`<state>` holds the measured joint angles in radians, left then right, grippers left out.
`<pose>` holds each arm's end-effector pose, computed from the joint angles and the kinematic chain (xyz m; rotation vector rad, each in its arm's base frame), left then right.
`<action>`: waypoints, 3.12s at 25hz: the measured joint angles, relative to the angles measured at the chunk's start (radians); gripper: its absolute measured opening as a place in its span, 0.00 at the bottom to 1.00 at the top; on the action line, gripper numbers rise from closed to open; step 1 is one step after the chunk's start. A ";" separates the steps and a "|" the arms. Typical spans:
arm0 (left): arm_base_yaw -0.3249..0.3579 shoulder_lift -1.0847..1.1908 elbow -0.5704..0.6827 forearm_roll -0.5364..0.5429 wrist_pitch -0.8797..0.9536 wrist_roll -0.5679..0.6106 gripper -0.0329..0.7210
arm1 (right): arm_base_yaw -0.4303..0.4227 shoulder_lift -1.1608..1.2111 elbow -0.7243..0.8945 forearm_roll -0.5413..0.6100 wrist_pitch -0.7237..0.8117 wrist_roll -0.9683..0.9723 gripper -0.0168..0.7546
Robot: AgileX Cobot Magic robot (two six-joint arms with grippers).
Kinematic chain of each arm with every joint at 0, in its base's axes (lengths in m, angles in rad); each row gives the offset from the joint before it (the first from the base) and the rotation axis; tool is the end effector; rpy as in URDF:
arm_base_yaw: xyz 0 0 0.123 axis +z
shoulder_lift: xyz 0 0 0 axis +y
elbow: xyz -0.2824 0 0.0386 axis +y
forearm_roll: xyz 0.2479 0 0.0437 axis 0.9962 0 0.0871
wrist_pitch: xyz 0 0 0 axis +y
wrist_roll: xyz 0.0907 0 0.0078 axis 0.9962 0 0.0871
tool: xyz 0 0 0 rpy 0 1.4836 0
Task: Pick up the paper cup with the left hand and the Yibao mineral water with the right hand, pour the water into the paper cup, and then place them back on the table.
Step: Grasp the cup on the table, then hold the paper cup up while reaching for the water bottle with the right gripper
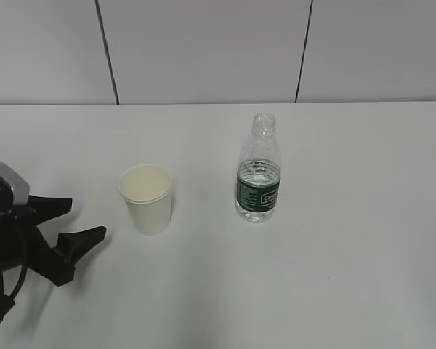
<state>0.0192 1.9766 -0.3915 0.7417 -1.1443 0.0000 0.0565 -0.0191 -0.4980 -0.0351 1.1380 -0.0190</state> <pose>0.2518 -0.0511 0.0855 0.7250 1.8289 -0.4285 -0.0107 -0.0035 0.2704 -0.0758 2.1027 -0.0198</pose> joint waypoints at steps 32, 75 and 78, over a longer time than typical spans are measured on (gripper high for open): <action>-0.263 0.142 -0.236 -0.093 0.000 -0.128 0.83 | 0.000 0.000 0.000 0.000 0.000 0.000 0.79; -0.263 0.123 -0.236 0.066 0.001 -0.178 0.66 | 0.000 0.000 -0.016 0.000 -0.137 0.000 0.79; -0.263 0.123 -0.222 0.071 0.001 -0.178 0.66 | 0.000 0.000 -0.007 0.000 -0.264 -0.005 0.79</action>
<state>-0.2439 2.0996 -0.6135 0.8123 -1.1438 -0.1785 0.0565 -0.0191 -0.5046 -0.0351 0.8739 -0.0244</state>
